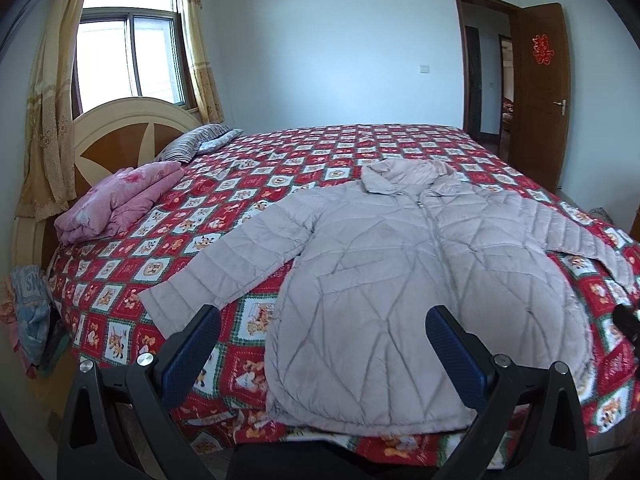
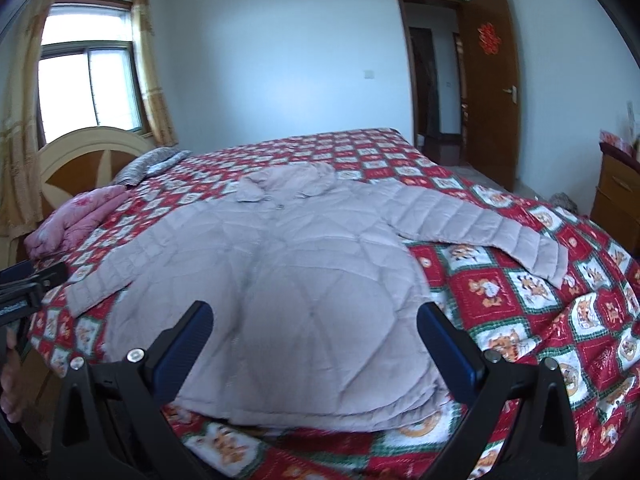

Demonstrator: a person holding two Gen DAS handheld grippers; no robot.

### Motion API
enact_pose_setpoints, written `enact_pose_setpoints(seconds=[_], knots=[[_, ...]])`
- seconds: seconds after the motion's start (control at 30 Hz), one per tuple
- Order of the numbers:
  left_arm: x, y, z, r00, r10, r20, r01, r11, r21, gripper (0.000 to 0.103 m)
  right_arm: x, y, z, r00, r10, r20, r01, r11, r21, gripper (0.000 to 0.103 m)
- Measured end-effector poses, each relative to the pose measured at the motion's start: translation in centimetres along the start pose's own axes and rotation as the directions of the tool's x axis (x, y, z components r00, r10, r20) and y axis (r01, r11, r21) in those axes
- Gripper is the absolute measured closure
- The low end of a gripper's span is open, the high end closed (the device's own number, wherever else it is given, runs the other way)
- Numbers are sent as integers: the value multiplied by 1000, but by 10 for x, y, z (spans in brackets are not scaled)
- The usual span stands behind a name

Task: Fold large clothes
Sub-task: 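Grasp the pink jacket's sleeve cuff with the right gripper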

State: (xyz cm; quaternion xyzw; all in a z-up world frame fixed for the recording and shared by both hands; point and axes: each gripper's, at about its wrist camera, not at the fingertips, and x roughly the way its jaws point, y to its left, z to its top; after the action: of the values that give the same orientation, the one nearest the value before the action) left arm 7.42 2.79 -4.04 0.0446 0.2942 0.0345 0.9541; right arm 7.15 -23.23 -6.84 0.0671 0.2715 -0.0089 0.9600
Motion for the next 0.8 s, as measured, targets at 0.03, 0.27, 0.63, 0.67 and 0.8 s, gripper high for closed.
enact_pose_setpoints(seconds=[0.03, 0.27, 0.63, 0.67, 0.8], knots=[[10, 0, 2, 1000, 9, 2, -9, 1000, 7, 1, 9, -15, 3, 999, -32, -7, 32, 999, 29, 0], [95, -7, 19, 997, 64, -48, -61, 997, 57, 1, 48, -123, 16, 981, -183, -68, 194, 956, 220, 2], [183, -33, 57, 988, 153, -18, -150, 982, 114, 1, 85, -274, 31, 925, -307, -225, 378, 809, 451, 22], [192, -35, 60, 987, 161, -21, -158, 981, 115, 1, 84, -286, 31, 916, -326, -234, 400, 788, 468, 22], [233, -37, 71, 977, 214, -20, -210, 971, 114, 1, 87, -324, 33, 889, -365, -276, 457, 732, 505, 22]])
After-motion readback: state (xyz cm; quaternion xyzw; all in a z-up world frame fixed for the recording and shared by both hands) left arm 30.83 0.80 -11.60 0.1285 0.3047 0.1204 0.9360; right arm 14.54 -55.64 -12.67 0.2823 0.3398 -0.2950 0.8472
